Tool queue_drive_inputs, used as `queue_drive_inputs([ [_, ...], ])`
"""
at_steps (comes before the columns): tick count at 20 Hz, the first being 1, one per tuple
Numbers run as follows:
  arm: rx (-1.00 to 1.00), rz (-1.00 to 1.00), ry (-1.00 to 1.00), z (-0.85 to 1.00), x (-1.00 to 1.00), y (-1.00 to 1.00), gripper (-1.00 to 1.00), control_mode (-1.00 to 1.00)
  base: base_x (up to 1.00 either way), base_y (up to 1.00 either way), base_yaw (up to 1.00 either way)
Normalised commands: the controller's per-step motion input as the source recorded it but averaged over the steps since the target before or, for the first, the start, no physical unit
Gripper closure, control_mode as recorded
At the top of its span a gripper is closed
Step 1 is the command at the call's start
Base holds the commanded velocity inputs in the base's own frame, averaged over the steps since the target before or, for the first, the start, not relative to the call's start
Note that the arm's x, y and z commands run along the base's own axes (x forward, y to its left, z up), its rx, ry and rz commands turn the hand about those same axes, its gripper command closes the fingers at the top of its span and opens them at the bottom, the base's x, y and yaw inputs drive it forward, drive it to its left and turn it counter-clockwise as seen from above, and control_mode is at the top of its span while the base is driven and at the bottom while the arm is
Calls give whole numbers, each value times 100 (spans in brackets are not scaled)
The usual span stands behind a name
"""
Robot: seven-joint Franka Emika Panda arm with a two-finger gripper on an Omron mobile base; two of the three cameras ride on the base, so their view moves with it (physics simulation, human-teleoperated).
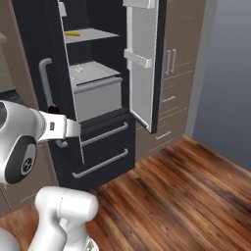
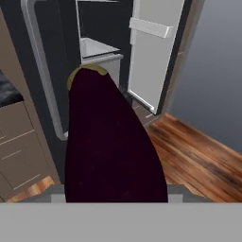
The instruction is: Place the eggplant in the correct fridge rack based on whether it is a fruit or vegetable. Finally, close the fridge door.
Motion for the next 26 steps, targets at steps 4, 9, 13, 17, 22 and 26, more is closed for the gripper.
queue_drive_inputs([
  [4,0,0,0,0,0,0,100,100,57,-96,43],
  [9,0,0,0,0,0,0,100,100,64,-100,41],
  [13,0,0,0,0,0,0,100,100,76,-82,-14],
  [17,0,0,0,0,0,0,100,100,89,-50,-39],
  [22,0,0,0,0,0,0,100,100,91,-25,-45],
  [26,0,0,0,0,0,0,100,100,84,-2,-27],
])
